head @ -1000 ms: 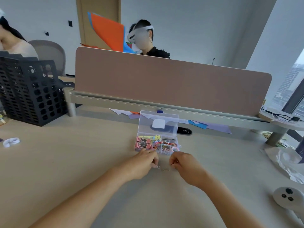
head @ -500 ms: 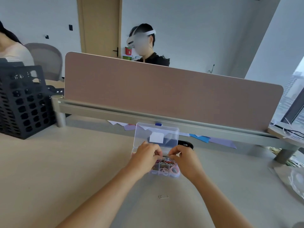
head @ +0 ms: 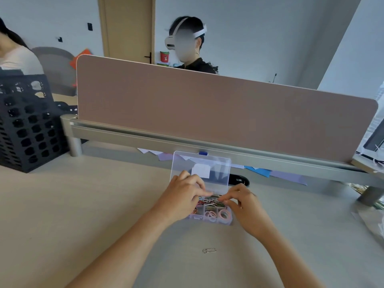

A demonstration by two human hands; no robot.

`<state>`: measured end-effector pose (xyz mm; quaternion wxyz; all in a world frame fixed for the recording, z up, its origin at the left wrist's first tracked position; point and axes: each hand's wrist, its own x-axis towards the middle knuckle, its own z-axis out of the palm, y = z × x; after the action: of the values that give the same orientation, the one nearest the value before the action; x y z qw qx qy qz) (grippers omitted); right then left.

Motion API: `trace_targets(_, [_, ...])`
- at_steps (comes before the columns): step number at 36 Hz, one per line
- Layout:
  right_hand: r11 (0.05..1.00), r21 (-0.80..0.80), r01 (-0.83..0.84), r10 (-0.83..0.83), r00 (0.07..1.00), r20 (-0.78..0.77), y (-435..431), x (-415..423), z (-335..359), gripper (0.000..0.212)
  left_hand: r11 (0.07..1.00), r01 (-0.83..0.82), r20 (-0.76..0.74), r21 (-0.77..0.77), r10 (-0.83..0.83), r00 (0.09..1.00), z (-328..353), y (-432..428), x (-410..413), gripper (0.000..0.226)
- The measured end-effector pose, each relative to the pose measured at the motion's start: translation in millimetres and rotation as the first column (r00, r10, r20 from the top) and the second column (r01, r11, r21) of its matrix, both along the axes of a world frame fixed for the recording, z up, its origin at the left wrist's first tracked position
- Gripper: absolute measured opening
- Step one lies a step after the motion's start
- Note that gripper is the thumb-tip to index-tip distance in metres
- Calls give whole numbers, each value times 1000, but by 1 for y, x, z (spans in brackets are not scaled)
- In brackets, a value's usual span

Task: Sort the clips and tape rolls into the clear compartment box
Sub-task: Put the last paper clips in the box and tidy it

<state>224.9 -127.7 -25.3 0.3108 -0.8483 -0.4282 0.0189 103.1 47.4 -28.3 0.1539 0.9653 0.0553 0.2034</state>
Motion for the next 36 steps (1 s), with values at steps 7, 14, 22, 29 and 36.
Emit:
trace_targets(7, [998,-1,-59,59,998,-27,-18,-12,10,16,999,9,-118,41,-4,993,-1,-10,-3,43])
trace_targets(14, [955,-102,-278,268,958,-96,-24,-43,13,9,1000,-17,-160,20,20,987,2,-10,-9,46])
trace_targets(22, [890,-286,-355,369,930,-6,-21,-61,19,12,997,-75,-148,-5,73,986,0,-9,-25,51])
trace_targets(29, [833,-435,-341,417,904,91,-14,-73,28,12,987,-115,-97,-114,104,990,-2,-11,-41,45])
trace_targets(36, [799,-514,-311,377,926,25,-10,-79,33,16,977,-85,-19,-193,83,996,-3,-15,-46,41])
